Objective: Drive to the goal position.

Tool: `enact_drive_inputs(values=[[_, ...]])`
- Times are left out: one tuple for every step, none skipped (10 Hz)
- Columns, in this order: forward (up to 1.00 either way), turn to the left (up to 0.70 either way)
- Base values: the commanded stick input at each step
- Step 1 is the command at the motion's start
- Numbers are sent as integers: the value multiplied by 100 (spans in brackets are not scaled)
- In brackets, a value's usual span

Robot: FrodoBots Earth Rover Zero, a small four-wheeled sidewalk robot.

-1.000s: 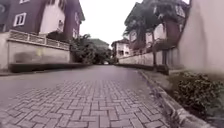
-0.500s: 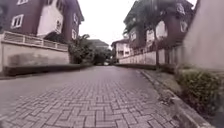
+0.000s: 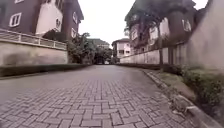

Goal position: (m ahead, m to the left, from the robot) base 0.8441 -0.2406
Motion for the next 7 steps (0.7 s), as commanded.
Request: enact_drive_inputs(values=[[70, 0], [70, 0], [70, 0], [64, 0], [42, 0], [21, 0], [0, 0]])
